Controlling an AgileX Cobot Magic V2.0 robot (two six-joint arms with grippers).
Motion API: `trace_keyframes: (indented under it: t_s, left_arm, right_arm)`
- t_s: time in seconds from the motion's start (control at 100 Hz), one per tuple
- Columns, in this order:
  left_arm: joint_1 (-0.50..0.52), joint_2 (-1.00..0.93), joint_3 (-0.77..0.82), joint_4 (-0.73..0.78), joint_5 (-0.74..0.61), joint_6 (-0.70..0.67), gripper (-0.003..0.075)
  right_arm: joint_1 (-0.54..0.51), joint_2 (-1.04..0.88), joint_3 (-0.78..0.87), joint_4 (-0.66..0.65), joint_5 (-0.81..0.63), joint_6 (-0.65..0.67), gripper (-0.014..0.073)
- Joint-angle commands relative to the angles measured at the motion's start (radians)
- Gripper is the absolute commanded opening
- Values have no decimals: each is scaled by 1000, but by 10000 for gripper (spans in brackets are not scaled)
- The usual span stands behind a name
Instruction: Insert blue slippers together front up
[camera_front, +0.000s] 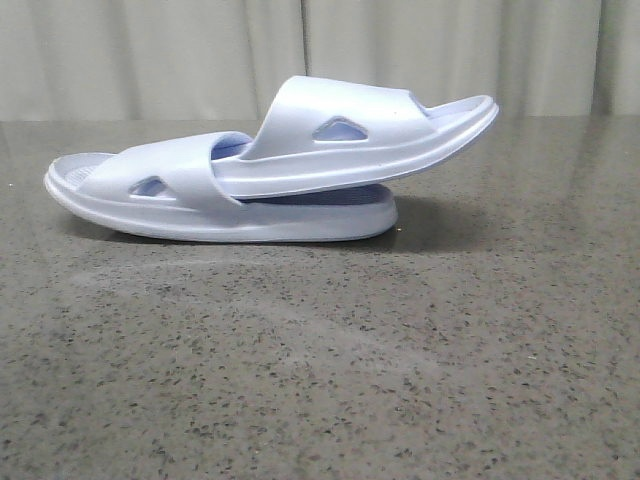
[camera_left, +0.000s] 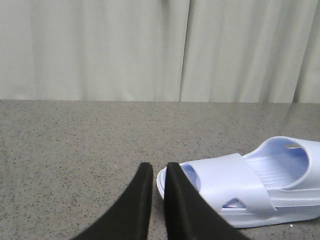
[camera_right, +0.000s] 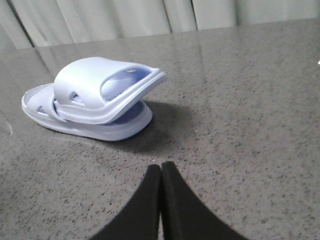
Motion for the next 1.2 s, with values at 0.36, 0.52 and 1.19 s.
trace_keyframes:
  t_s: [0.36, 0.52, 1.19]
  left_arm:
    - [-7, 5, -25, -52, 26, 1, 15]
    - [-7, 5, -25, -52, 26, 1, 15]
    - [-1, 3, -21, 192, -101, -289, 15]
  right_arm:
    - [-1, 5, -14, 39, 2, -5, -79]
    - [-1, 5, -14, 39, 2, -5, -79]
    - [-1, 5, -14, 39, 4, -5, -79]
